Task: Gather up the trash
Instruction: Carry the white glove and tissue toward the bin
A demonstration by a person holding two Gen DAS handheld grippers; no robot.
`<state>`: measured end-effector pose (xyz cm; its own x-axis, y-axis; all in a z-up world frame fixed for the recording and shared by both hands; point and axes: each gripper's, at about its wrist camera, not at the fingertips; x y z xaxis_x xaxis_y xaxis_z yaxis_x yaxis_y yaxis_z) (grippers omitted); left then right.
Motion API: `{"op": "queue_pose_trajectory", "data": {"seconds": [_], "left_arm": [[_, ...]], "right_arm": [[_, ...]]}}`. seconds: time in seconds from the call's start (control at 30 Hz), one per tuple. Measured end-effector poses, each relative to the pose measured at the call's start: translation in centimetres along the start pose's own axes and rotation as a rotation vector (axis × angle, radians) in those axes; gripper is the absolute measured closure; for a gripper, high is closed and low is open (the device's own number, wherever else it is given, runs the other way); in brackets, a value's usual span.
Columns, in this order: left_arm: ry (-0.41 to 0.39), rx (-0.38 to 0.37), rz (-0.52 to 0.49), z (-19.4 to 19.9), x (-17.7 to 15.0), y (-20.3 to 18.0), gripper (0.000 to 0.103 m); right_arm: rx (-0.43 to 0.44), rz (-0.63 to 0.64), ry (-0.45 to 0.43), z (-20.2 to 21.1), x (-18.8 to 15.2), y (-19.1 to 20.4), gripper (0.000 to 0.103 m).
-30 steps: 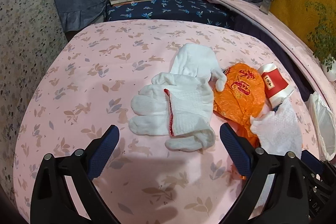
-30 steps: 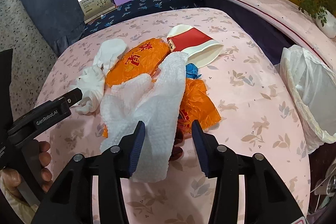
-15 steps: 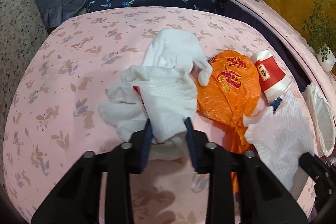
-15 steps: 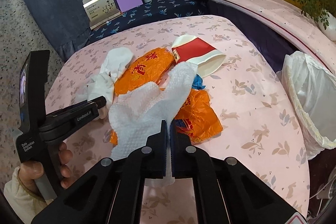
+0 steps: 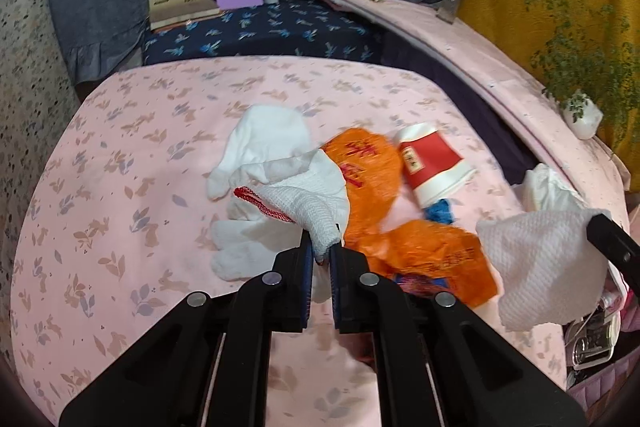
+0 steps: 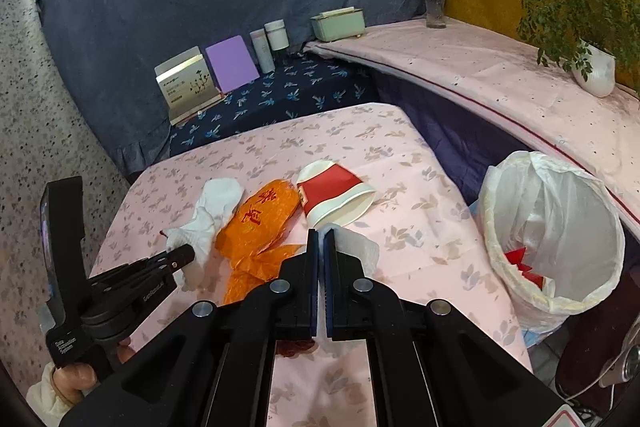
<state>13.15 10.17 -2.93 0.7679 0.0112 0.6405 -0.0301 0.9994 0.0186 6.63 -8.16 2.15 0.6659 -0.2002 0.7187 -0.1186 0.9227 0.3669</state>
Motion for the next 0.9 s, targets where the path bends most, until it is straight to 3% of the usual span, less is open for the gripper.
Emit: {"op": "queue_pose_trajectory", "data": {"seconds": [0.5, 0.9], "left_arm": [[-0.092, -0.174, -0.156, 5.3, 1.6, -11.1, 0.096], [-0.119, -0.298, -0.305, 6.9, 1.5, -21.2, 0.096]], "right_arm": [[-0.176, -0.07, -0.158, 6.8, 2.3, -8.2, 0.1], [-0.283, -0.173, -0.206, 9.8, 2.6, -15.8, 0.1]]}}
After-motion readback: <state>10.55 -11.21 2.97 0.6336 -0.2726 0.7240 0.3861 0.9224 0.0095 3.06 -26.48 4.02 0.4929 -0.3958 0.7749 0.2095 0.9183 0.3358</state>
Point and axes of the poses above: each gripper's, at about its wrist camera, not at the fingertips, and z roughly against the way its jaws point, y to its left, x to its top, and after that the axes turned 15 degrees about x, right-handed
